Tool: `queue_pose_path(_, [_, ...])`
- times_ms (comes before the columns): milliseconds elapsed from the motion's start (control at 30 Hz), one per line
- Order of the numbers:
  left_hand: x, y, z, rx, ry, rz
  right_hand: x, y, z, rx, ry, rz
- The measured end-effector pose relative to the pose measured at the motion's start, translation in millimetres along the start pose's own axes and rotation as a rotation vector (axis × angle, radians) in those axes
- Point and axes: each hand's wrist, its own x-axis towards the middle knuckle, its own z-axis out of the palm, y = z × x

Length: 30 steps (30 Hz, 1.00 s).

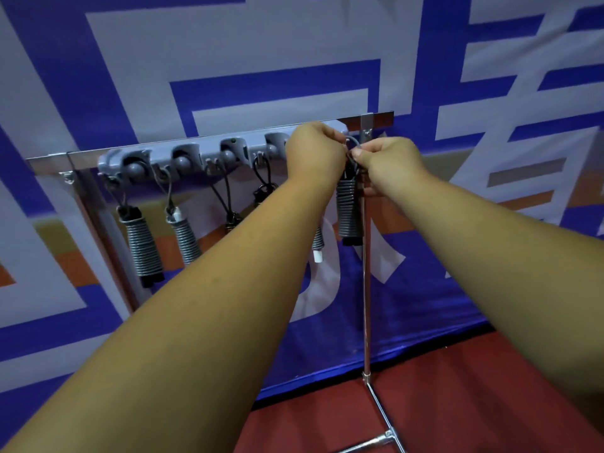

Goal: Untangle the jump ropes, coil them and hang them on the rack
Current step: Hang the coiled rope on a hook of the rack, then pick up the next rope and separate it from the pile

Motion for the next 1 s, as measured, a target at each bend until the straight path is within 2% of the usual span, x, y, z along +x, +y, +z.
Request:
queue_pose_path(300, [-1,-4,11,0.060,-0.006,0.070,17,11,5,-0.058,-0.054,-0.005])
queue_pose_path(400, [-1,1,10,0.101,-0.045,0.059,16,6,8,-0.027,-0.073,0.047])
queue_pose_path(500, [-4,7,9,0.149,-0.103,0.017,16,2,12,0.080,-0.031,0.178])
queue_pose_path(600, [-12,7,5,0.132,-0.160,-0.036,14,4,15,0.309,0.043,0.294])
queue_pose_path(800, [-39,-11,-9,0.065,-0.248,-0.089,12,72,18,-0.002,-0.008,0.175])
queue_pose_path(867, [-51,-29,-13,-0.015,-0.261,-0.145,-5,86,18,-0.080,-0.017,0.218])
queue_pose_path(1000, [-89,-78,-22,-0.143,-0.340,-0.265,-62,104,30,-0.068,-0.090,0.340])
